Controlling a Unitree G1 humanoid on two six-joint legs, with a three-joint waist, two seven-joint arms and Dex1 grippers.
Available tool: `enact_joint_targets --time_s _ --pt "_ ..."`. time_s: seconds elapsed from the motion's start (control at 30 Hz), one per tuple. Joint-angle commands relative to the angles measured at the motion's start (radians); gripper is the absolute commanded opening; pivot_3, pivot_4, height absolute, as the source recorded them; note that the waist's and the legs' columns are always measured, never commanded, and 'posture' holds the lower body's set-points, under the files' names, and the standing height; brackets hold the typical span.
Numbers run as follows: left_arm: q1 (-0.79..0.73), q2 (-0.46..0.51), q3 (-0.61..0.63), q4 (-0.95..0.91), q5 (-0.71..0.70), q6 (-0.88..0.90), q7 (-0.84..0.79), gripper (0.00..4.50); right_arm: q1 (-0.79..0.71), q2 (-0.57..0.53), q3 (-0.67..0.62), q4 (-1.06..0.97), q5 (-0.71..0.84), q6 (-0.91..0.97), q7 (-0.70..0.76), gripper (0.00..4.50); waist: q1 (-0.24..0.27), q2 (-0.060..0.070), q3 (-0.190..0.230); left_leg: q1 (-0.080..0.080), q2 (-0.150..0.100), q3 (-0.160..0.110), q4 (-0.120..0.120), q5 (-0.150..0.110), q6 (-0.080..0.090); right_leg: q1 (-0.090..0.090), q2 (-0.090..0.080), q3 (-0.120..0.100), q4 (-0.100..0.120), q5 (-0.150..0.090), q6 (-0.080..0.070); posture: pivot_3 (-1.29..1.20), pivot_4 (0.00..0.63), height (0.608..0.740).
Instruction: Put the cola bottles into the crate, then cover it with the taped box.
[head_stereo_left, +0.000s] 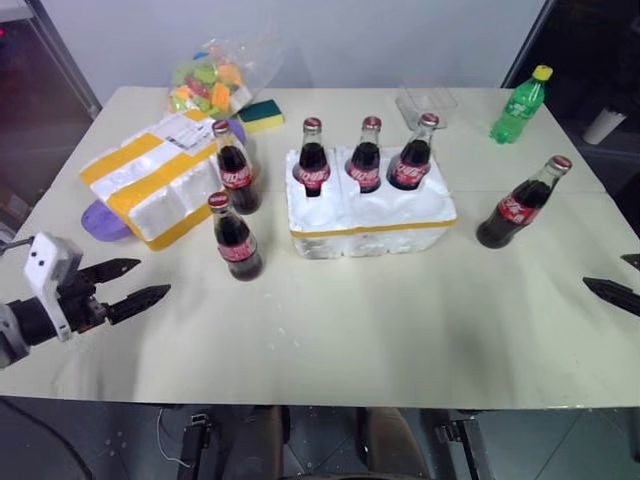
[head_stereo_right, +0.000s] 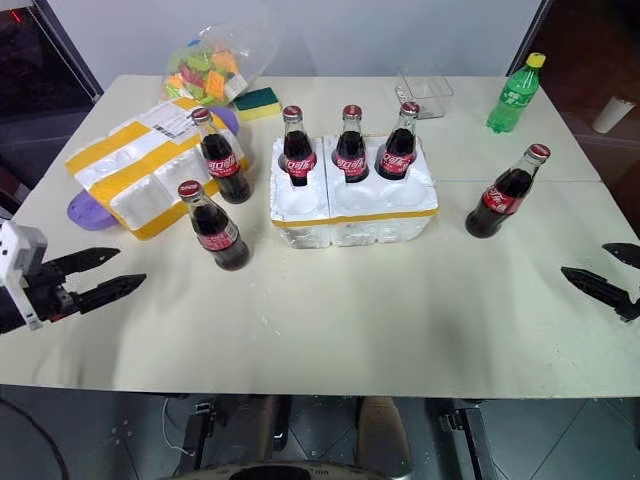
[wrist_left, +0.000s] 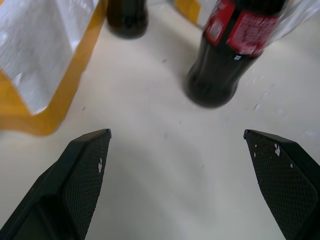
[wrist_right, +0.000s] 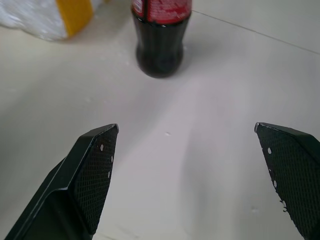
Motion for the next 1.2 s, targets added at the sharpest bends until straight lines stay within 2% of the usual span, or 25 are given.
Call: enact_joint_targets --time_s 0.03,0.2,0.43,0.7,0.93,1.03,1.1,1.2 --pt "-0.042 0.049 -0.044 -0.035 -0.028 0.007 -0.061 4.46 0.043 -0.061 -0.110 -0.164 0.113 0.126 0.116 4.50 0.001 0.000 0.000 0.000 0.000 0.000 0.000 0.000 0.000 0.000 0.000 0.000 0.000 0.000 0.000 0.00 0.150 0.739" --pt "-0.187 0.058 -0.183 0.009 0.005 -0.022 -0.116 4.46 0.053 -0.110 -0.186 -0.419 0.297 0.351 0.196 4.50 0.002 0.000 0.000 0.001 0.000 0.000 0.000 0.000 0.000 0.001 0.001 0.000 0.001 0.000 0.000 0.00 0.150 0.739" --pt "-0.418 -0.021 -0.383 0.171 0.126 -0.129 -0.117 4.46 -0.032 -0.149 -0.238 -0.644 0.526 0.575 0.158 4.50 0.005 -0.001 0.000 0.001 0.000 0.000 0.000 0.000 0.000 0.002 0.001 0.000 0.000 0.000 0.000 0.00 0.150 0.739" --pt "-0.532 -0.111 -0.480 0.274 0.165 -0.179 -0.159 4.46 -0.050 -0.115 -0.268 -0.781 0.648 0.667 0.069 4.50 0.005 -0.002 0.001 0.001 0.000 -0.001 0.001 0.000 0.000 0.002 0.001 0.000 0.001 0.000 0.001 0.00 0.150 0.739" --pt "-0.577 -0.154 -0.512 0.344 0.205 -0.235 -0.183 4.46 -0.062 -0.100 -0.250 -0.808 0.702 0.674 -0.022 4.50 0.005 -0.002 0.001 0.001 0.000 -0.001 0.002 0.000 0.000 0.002 0.001 0.000 0.002 0.001 0.001 0.00 0.150 0.739" --pt "-0.583 -0.153 -0.501 0.346 0.194 -0.228 -0.195 3.60 -0.068 -0.100 -0.243 -0.814 0.725 0.674 -0.055 4.50 0.005 -0.002 0.001 0.001 0.000 -0.001 0.002 0.000 0.000 0.002 0.001 0.000 0.002 0.001 0.001 0.00 0.150 0.739" --pt "-0.587 -0.146 -0.493 0.328 0.176 -0.199 -0.204 2.78 -0.073 -0.099 -0.236 -0.813 0.742 0.675 -0.080 4.50 0.005 -0.002 0.001 0.001 0.000 -0.001 0.002 0.000 0.000 0.002 0.001 0.000 0.002 0.001 0.001 0.00 0.150 0.739" --pt "-0.587 -0.127 -0.481 0.284 0.129 -0.135 -0.235 2.79 -0.069 -0.094 -0.223 -0.824 0.751 0.671 -0.107 4.50 0.004 -0.002 0.001 0.000 0.000 -0.001 0.002 0.000 0.000 0.002 0.001 0.000 0.002 0.001 0.001 0.00 0.150 0.739"
